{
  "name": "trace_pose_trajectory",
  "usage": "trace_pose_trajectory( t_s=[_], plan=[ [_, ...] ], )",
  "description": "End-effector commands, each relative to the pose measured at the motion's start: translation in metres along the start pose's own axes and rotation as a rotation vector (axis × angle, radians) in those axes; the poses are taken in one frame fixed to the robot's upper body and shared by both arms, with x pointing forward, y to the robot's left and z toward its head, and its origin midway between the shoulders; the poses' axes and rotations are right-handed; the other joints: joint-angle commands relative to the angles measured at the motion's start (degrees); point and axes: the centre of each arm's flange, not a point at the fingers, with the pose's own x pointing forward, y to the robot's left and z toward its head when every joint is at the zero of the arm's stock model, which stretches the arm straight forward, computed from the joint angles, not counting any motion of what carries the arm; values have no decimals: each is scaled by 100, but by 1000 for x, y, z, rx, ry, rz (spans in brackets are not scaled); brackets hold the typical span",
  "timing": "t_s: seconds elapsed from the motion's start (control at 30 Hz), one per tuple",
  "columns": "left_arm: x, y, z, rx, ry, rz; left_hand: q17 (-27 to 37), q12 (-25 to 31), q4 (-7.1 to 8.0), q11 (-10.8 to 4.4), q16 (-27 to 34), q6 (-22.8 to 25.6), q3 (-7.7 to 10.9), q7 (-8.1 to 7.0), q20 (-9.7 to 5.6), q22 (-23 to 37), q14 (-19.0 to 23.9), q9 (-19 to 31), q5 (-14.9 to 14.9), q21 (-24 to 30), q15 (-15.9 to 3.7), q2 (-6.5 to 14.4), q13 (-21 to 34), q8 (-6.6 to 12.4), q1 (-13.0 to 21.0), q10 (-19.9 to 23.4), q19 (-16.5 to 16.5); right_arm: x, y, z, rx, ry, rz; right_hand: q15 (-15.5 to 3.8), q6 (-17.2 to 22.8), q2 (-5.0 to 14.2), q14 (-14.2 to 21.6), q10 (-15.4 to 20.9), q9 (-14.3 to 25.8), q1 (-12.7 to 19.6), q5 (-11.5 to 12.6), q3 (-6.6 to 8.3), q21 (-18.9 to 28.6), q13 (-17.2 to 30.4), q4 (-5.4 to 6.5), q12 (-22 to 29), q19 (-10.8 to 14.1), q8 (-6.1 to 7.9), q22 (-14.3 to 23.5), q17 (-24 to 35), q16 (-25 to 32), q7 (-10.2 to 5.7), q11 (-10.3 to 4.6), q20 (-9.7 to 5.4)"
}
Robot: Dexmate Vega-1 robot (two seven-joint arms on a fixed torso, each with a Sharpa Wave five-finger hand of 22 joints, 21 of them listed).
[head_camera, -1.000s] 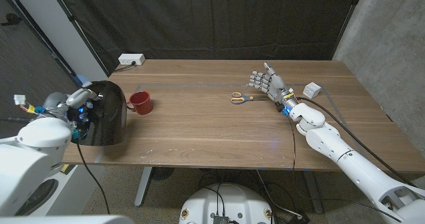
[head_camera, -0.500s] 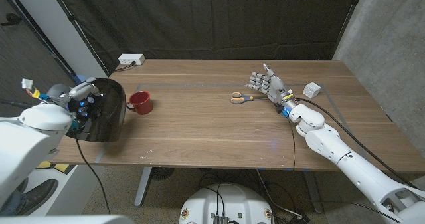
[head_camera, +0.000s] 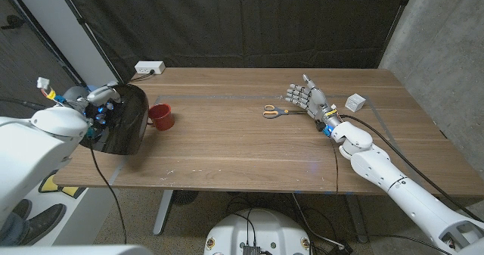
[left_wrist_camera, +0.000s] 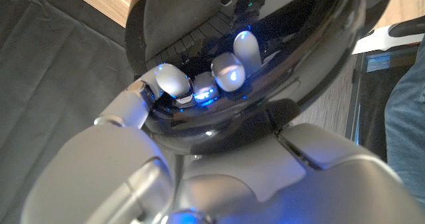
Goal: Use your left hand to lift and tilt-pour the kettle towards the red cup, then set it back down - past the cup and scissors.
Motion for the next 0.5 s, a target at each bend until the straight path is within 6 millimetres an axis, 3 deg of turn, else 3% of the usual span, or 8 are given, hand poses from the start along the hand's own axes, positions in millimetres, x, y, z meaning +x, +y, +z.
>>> trace_pose_trajectory(
  t_s=[0.03, 0.5],
  plan=[
    [8, 1, 21, 59, -32, 1, 23, 599, 280, -423, -25, 5, 325, 31, -272, 8, 228, -54, 24, -31, -184, 119, 466, 16, -25, 472, -22, -5, -1, 1, -3, 0, -9, 19, 20, 42, -1, 49, 35, 16, -12, -27, -10, 22, 2, -27, 48, -10, 19, 16, -16, 21, -11, -106],
    [11, 0, 34, 131, -5, -29, 74, 577, 274, -413, -6, -37, 342, 20, -259, 7, 223, -41, 4, -37, -183, 128, 409, 111, -38, 471, -43, -5, -1, 1, -7, 8, -12, 21, 20, 50, -4, 49, 35, 14, -13, -32, -14, 22, 2, -31, 50, -11, 19, 17, -17, 24, -19, -102]
  ],
)
